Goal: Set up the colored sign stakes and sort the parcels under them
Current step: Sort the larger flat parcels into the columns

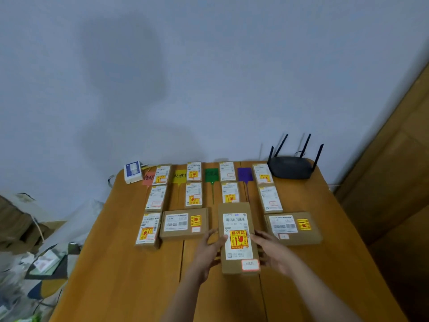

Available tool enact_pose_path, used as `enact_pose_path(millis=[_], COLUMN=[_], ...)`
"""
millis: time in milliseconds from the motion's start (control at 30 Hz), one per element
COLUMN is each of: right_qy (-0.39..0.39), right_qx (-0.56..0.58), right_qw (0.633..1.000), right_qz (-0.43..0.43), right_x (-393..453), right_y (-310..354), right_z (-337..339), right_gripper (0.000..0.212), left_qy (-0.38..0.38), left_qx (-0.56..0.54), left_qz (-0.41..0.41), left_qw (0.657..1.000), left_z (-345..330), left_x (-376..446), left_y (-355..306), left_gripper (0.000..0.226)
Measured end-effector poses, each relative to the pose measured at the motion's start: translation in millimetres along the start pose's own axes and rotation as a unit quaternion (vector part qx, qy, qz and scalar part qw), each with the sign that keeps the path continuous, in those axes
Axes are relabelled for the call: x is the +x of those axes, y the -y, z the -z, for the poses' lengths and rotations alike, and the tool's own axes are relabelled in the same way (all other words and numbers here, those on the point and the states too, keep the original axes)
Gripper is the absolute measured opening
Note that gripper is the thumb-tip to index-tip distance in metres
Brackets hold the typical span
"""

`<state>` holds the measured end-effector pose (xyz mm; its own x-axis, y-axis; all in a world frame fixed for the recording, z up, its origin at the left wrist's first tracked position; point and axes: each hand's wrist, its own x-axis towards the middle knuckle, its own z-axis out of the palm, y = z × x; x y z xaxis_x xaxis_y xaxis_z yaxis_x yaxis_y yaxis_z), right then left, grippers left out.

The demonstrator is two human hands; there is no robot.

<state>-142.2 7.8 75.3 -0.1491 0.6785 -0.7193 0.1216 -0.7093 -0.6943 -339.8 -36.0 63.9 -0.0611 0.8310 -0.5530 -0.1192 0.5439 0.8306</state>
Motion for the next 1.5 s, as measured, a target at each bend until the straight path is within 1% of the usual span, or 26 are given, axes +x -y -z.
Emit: enact_pose_path(millis=[100,233,367,533,567,633,667,767,867,1000,1033,1133,1167,1267,1433,1500], right_qy=[0.001,0.008,0.022,0.024,0.029,0.036,0.035,0.041,0.059,0.076,0.074,0.056,0.051,0.046,0.036,0.04], right_qx=[0.007,-0.009,0.001,-0.021,-0.025,-0.031,-0.032,-0.039,-0.057,-0.096,-0.101,-0.105,-0.106,-0.109,-0.111,-0.12], right_qw=[1.0,1.0,0.999,0.998,0.997,0.997,0.997,0.996,0.994,0.988,0.987,0.986,0.986,0.986,0.985,0.983], right_qz=[-0.009,-0.017,-0.044,-0.059,-0.061,-0.066,-0.068,-0.068,-0.075,-0.094,-0.099,-0.114,-0.116,-0.117,-0.125,-0.13], right_x=[1.5,8.0,19.5,35.9,38.2,43.2,49.6,62.2,82.0,112.6,117.7,129.3,133.5,145.8,151.3,152.8], right_y=[-2.9,-0.8,-0.1,7.0,11.2,22.2,27.2,43.5,51.1,51.9,52.3,55.3,56.3,58.9,62.3,61.1], right_z=[43.3,74.7,79.9,65.5,61.6,55.7,52.8,42.2,32.9,20.2,16.7,8.6,7.4,6.2,5.8,6.6], right_gripper=[0.04,0.043,0.041,0.04,0.032,0.009,0.003,0.011,0.007,0.021,0.019,0.004,0.005,0.018,0.021,0.027], left_qy=[-0.008,-0.041,-0.075,-0.075,-0.072,-0.069,-0.068,-0.074,-0.075,-0.056,-0.051,-0.045,-0.045,-0.045,-0.053,-0.059], left_qx=[0.0,-0.004,0.021,0.035,0.037,0.043,0.046,0.041,0.034,0.03,0.028,0.022,0.023,0.023,0.019,0.014], left_qz=[0.02,0.048,0.059,0.087,0.09,0.097,0.102,0.115,0.122,0.144,0.152,0.161,0.161,0.155,0.164,0.165], left_qw=[1.0,0.998,0.995,0.993,0.993,0.992,0.991,0.99,0.989,0.988,0.987,0.986,0.986,0.987,0.985,0.984], left_z=[-45.2,-84.7,-94.1,-88.0,-84.0,-75.4,-71.2,-60.6,-48.6,-33.1,-30.6,-25.7,-25.0,-22.3,-17.7,-17.0], left_x=[1.5,9.0,17.0,36.3,41.9,55.1,62.3,81.0,98.4,121.3,126.0,137.7,141.2,150.9,161.6,163.1], left_y=[5.3,7.4,8.1,4.2,2.1,-4.0,-7.1,-14.6,-18.5,-22.2,-21.5,-19.9,-20.5,-22.4,-16.7,-15.5], left_gripper=[0.048,0.04,0.039,0.045,0.047,0.052,0.055,0.059,0.06,0.065,0.065,0.059,0.058,0.057,0.059,0.06])
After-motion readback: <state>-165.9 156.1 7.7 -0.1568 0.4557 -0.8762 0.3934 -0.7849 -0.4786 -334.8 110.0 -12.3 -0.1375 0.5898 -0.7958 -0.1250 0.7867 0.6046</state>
